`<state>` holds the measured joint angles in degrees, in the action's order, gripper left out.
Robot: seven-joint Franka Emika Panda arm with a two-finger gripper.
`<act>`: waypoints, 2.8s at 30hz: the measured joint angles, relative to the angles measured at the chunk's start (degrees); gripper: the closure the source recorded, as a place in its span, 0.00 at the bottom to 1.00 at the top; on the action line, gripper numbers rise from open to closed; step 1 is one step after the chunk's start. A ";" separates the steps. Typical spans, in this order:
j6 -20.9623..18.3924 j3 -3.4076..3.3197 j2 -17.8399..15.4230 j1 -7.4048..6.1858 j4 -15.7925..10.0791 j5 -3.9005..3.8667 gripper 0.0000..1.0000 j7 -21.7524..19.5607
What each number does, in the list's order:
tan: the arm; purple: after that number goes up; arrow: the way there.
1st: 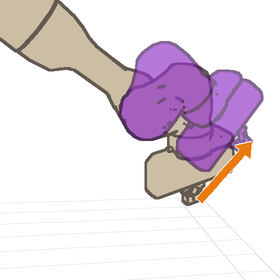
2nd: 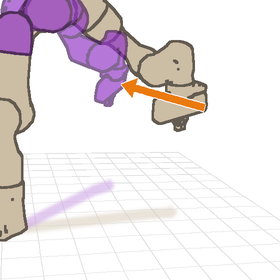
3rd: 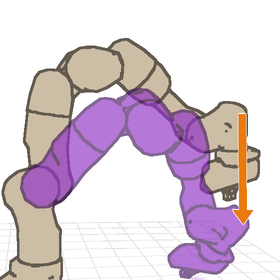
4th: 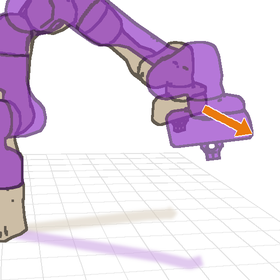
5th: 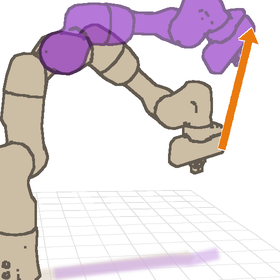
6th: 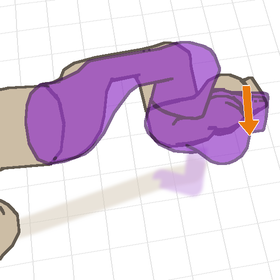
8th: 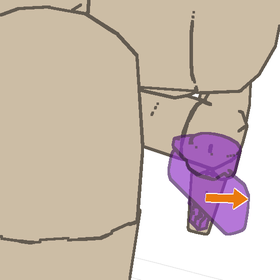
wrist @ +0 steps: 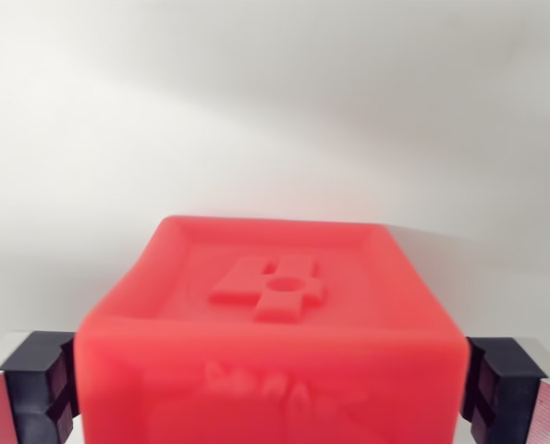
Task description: Destack cube
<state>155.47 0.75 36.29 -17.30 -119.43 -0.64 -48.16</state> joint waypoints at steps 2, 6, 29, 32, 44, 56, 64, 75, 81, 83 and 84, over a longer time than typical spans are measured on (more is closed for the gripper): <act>-0.04 0.00 -0.07 0.00 -0.01 0.00 0.00 0.00; -0.28 0.00 -0.52 0.00 -0.12 0.00 0.00 0.00; -6.49 0.02 -8.96 0.00 -2.17 0.02 0.00 0.00; -7.85 0.03 -10.56 0.00 -2.32 0.04 0.00 0.00; -13.29 0.06 -16.18 0.00 -2.52 0.10 0.00 0.03; -19.52 0.09 -21.70 0.00 -1.79 0.18 0.00 0.07; -23.76 0.09 -24.65 0.00 -0.49 0.22 0.00 0.10; -28.97 0.10 -27.73 0.00 1.63 0.26 0.00 0.12; -31.50 0.10 -29.04 0.00 2.89 0.27 0.00 0.13; -32.23 0.10 -29.39 0.00 3.31 0.28 0.00 0.13; -32.59 0.10 -29.52 0.00 3.52 0.28 0.00 0.13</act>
<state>122.89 0.85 6.77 -17.30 -115.91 -0.36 -48.03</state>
